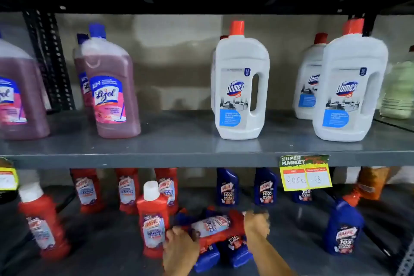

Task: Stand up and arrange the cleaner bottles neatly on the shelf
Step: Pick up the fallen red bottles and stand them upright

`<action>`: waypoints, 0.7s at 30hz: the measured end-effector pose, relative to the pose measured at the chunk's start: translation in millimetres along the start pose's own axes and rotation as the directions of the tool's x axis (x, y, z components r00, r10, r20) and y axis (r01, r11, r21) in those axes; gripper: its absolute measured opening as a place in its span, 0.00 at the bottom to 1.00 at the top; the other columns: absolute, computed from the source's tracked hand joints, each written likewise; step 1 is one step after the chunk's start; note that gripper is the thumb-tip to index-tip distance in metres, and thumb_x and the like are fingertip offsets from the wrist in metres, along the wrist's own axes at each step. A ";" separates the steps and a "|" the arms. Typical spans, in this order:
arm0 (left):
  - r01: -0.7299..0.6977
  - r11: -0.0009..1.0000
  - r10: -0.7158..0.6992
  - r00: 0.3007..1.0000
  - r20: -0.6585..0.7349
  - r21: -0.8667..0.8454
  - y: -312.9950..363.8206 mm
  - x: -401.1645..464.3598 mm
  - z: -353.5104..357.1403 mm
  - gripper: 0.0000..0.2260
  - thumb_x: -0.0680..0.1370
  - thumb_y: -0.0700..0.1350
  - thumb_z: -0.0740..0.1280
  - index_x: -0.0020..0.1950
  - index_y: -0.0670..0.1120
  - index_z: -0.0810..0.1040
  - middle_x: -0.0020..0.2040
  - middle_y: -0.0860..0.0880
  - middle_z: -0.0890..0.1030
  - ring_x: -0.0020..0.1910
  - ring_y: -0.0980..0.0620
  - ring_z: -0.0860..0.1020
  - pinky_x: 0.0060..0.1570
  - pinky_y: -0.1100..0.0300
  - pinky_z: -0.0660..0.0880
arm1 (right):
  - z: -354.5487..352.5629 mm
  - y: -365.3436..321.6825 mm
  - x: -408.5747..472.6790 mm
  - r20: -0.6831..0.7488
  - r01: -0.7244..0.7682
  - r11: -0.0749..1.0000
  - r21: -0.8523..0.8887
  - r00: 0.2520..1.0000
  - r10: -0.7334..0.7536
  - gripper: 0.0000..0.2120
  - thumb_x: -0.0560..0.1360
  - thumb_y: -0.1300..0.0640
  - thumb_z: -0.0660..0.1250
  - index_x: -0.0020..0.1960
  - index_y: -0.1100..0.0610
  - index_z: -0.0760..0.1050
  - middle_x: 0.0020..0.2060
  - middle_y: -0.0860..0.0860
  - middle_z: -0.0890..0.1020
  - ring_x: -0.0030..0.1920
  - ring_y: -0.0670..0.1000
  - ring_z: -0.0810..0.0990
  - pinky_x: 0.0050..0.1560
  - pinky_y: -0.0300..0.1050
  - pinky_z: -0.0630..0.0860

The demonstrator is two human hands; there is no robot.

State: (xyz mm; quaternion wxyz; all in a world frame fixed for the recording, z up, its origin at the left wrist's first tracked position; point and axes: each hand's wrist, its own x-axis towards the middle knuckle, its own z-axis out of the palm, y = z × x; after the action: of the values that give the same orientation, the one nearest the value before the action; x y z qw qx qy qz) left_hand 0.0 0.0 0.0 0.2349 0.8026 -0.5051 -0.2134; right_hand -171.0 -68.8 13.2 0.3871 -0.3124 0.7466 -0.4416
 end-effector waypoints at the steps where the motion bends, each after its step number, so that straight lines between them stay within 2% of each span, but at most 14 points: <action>1: 0.112 0.991 -0.111 0.994 0.015 -0.076 -3.1 1.0 10.8 0.33 0.78 0.57 0.59 0.71 0.33 0.55 0.70 0.36 0.64 0.69 0.38 0.65 0.68 0.49 0.64 | 3.2 6.8 12.7 0.002 -0.087 0.995 0.051 0.996 0.087 0.24 0.78 0.56 0.62 0.67 0.70 0.64 0.65 0.70 0.72 0.64 0.68 0.71 0.64 0.58 0.70; 2: 0.191 0.957 -0.201 0.979 -0.022 -0.219 -2.3 -0.6 15.1 0.35 0.77 0.55 0.62 0.73 0.32 0.52 0.72 0.34 0.62 0.70 0.37 0.64 0.68 0.49 0.62 | 5.2 11.2 21.2 0.054 -0.146 0.985 0.091 0.988 0.142 0.24 0.78 0.56 0.62 0.67 0.70 0.63 0.65 0.69 0.72 0.64 0.67 0.72 0.63 0.58 0.71; 3: 0.227 0.893 -0.245 0.970 0.005 -0.389 -3.1 0.3 22.7 0.36 0.77 0.51 0.64 0.73 0.32 0.50 0.72 0.31 0.61 0.70 0.35 0.64 0.69 0.48 0.62 | 9.0 17.7 32.8 0.136 -0.174 0.977 0.126 0.978 0.157 0.22 0.79 0.56 0.60 0.67 0.69 0.65 0.64 0.68 0.73 0.63 0.66 0.74 0.61 0.57 0.74; 5: 0.218 0.733 -0.286 0.958 -0.001 -0.644 -4.7 8.6 30.8 0.32 0.78 0.43 0.64 0.74 0.31 0.51 0.71 0.28 0.62 0.69 0.33 0.65 0.69 0.47 0.62 | 15.7 23.3 49.3 0.249 -0.221 0.949 0.223 0.955 0.164 0.21 0.80 0.54 0.57 0.66 0.69 0.68 0.62 0.67 0.76 0.61 0.65 0.77 0.58 0.56 0.76; 6: 0.240 0.664 -0.305 0.952 0.036 -0.708 -4.9 13.6 29.9 0.28 0.79 0.43 0.61 0.73 0.32 0.54 0.70 0.28 0.64 0.68 0.33 0.66 0.68 0.47 0.63 | 20.1 22.7 53.8 0.269 -0.277 0.925 0.258 0.941 0.207 0.23 0.81 0.51 0.56 0.66 0.69 0.69 0.62 0.67 0.76 0.61 0.65 0.76 0.60 0.57 0.75; 9: 0.276 0.586 -0.349 0.935 0.071 -0.762 -18.5 33.8 30.5 0.19 0.82 0.44 0.55 0.68 0.33 0.68 0.66 0.29 0.71 0.65 0.33 0.70 0.67 0.46 0.65 | 30.3 18.2 65.6 0.279 -0.408 0.862 0.300 0.902 0.329 0.29 0.78 0.41 0.57 0.68 0.64 0.68 0.62 0.66 0.76 0.62 0.67 0.75 0.64 0.64 0.70; 11: 0.280 0.519 -0.365 0.927 0.086 -0.808 -23.4 38.5 29.9 0.18 0.82 0.43 0.56 0.64 0.31 0.71 0.64 0.29 0.73 0.62 0.32 0.72 0.66 0.44 0.67 | 36.4 18.0 72.3 0.288 -0.393 0.826 0.404 0.912 0.293 0.29 0.77 0.40 0.58 0.68 0.60 0.68 0.57 0.65 0.80 0.57 0.66 0.78 0.62 0.66 0.71; 12: 0.271 0.485 -0.357 0.929 0.094 -0.832 -22.8 36.7 27.8 0.17 0.81 0.42 0.57 0.63 0.31 0.72 0.63 0.29 0.74 0.60 0.33 0.73 0.64 0.44 0.69 | 37.4 17.6 70.0 0.311 -0.376 0.794 0.477 0.917 0.248 0.29 0.77 0.39 0.59 0.67 0.61 0.70 0.52 0.64 0.82 0.52 0.64 0.81 0.59 0.65 0.73; 15: 0.244 0.285 -0.226 0.957 0.182 -0.927 -23.2 24.7 28.8 0.12 0.80 0.41 0.61 0.59 0.34 0.75 0.53 0.34 0.80 0.50 0.41 0.77 0.47 0.49 0.75 | 33.3 4.0 67.5 0.388 -0.343 0.660 0.668 0.918 0.084 0.27 0.75 0.37 0.60 0.59 0.59 0.75 0.40 0.59 0.84 0.40 0.59 0.84 0.47 0.58 0.79; 18: 0.293 0.088 -0.057 0.956 0.289 -0.952 -26.9 8.1 32.0 0.09 0.79 0.43 0.62 0.54 0.41 0.78 0.45 0.44 0.85 0.44 0.46 0.83 0.45 0.52 0.80 | 24.5 -22.5 61.8 0.463 -0.330 0.618 0.714 0.884 -0.062 0.23 0.76 0.41 0.62 0.60 0.58 0.75 0.36 0.57 0.87 0.36 0.55 0.86 0.41 0.53 0.80; 20: 0.312 0.035 0.035 0.949 0.313 -0.950 -31.2 0.0 37.6 0.09 0.79 0.44 0.61 0.54 0.42 0.79 0.44 0.47 0.87 0.45 0.50 0.85 0.41 0.58 0.83 | 22.0 -37.1 50.6 0.532 -0.340 0.618 0.708 0.833 -0.150 0.20 0.76 0.42 0.62 0.57 0.57 0.77 0.38 0.57 0.87 0.38 0.55 0.86 0.40 0.50 0.82; 21: 0.323 0.015 0.072 0.944 0.323 -0.946 -32.8 -4.1 41.4 0.10 0.80 0.44 0.61 0.55 0.42 0.79 0.47 0.47 0.87 0.48 0.51 0.84 0.43 0.60 0.82 | 22.2 -41.6 43.8 0.565 -0.363 0.609 0.706 0.806 -0.175 0.20 0.75 0.41 0.63 0.54 0.57 0.78 0.39 0.57 0.87 0.38 0.55 0.86 0.38 0.50 0.83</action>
State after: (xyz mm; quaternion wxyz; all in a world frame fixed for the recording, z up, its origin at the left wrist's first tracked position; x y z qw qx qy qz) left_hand -2.3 9.6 -52.1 0.6317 0.4120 -0.1652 -0.6355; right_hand -169.0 -130.7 30.5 0.7168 -0.1873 0.3342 -0.5827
